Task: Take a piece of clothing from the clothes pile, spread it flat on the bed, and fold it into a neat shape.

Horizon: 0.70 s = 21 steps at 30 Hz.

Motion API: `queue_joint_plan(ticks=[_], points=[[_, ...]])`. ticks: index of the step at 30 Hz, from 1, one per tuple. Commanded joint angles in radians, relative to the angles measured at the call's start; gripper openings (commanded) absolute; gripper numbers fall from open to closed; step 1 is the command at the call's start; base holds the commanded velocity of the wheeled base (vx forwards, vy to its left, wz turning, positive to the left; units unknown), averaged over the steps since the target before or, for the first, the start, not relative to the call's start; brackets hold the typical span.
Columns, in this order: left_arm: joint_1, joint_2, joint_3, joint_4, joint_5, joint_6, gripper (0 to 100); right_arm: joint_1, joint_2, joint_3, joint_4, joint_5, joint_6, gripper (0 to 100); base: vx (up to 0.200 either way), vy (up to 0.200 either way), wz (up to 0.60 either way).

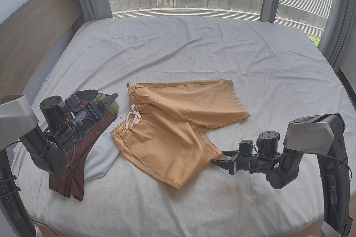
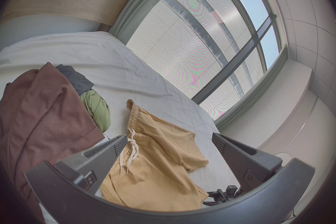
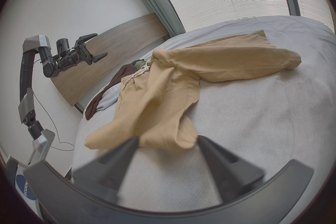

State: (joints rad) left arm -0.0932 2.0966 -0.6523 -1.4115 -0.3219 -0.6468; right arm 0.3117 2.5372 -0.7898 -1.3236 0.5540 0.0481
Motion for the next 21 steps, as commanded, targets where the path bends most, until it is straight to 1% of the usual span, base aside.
queue_joint_plan(ticks=[1,8,18,21], points=[[0.0,0.002,0.002,0.0,0.0,-0.002,100,0.007,0.005,0.001,0.001,0.0,-0.002,0,0.0,0.0,0.0],[0.0,0.003,0.003,0.0,-0.002,-0.005,100,0.026,-0.048,0.066,0.003,0.0,-0.008,0,0.0,0.0,0.0],[0.0,-0.001,0.002,0.0,-0.002,-0.005,100,0.092,-0.249,0.215,0.012,0.001,-0.005,0,0.0,0.0,0.0],[-0.003,-0.001,0.003,0.0,-0.002,-0.007,100,0.101,-0.327,0.245,0.08,0.003,-0.002,0,0.0,0.0,0.0]])
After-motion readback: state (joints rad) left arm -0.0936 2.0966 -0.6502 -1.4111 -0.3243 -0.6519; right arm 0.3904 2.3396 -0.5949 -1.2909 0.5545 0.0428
